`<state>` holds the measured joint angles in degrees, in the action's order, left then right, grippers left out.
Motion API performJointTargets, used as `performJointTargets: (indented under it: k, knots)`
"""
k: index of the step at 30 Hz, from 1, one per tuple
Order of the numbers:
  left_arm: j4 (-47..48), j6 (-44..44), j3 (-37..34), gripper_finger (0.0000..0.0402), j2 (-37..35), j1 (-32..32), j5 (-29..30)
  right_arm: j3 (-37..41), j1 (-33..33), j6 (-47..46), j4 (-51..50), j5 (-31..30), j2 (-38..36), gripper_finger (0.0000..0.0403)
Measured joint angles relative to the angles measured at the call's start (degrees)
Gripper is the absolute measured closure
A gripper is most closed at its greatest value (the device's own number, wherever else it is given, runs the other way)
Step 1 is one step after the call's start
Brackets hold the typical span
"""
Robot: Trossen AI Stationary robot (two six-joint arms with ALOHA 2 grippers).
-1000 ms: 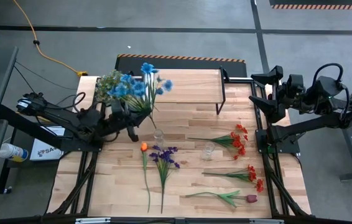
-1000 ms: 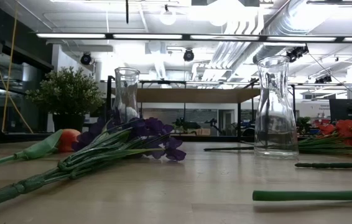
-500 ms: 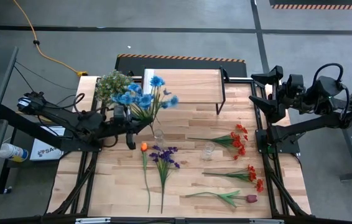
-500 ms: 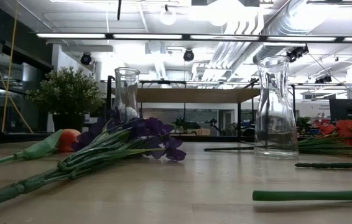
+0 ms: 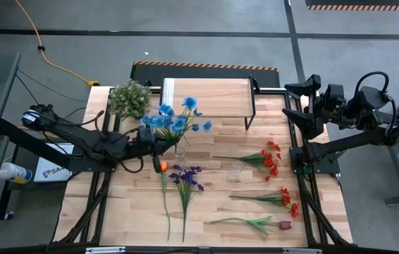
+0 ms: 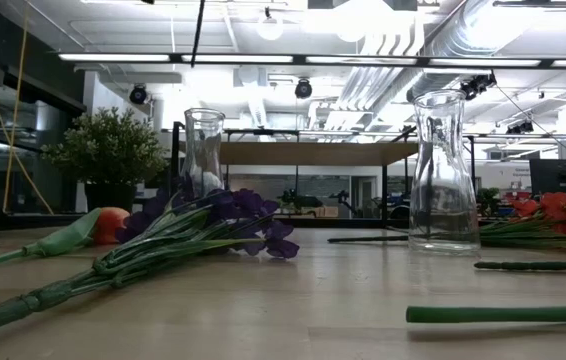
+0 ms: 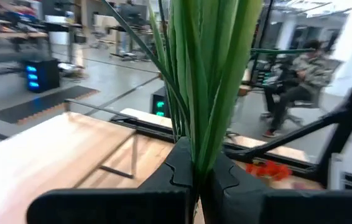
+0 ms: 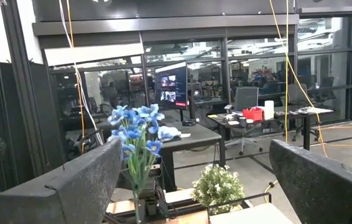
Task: Pick and place flowers into a vace then onto a shelf
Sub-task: Put the blue flowers into the left transparent vase
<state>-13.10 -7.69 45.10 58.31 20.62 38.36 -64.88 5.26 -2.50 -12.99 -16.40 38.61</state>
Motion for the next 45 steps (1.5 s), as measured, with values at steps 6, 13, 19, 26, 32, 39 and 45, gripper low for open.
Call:
performJointTargets:
  k: [6,13,19,26,32,39,45]
  knots:
    - [-2.4,0.3,0.0,0.0364,2.2,0.0,4.1,0.0,0.0,0.0,0.1,0.0,0.0,0.0008]
    - [-7.9,2.5,-1.0,0.0364,4.7,0.0,7.6,0.0,0.0,0.0,0.1,0.2,0.0,0.0008]
    - [-19.8,3.3,-7.4,0.0364,4.7,0.0,9.8,0.0,0.0,0.0,-0.1,0.3,0.0,0.0008]
    - [-27.4,4.5,-11.8,0.0364,4.7,0.0,9.8,0.0,0.0,0.0,-0.1,0.1,0.0,0.0008]
    - [-27.4,4.5,-11.8,0.0364,4.6,0.0,8.2,0.0,0.0,0.0,-0.1,-1.5,0.0,0.0008]
    - [-24.6,3.3,-11.8,0.0364,4.6,0.0,8.2,0.0,0.0,0.0,-0.1,-2.6,0.0,0.0008]
    - [-21.0,1.4,-11.8,0.0364,4.6,0.0,8.5,0.0,0.0,0.0,-0.1,-2.6,0.1,0.0008]
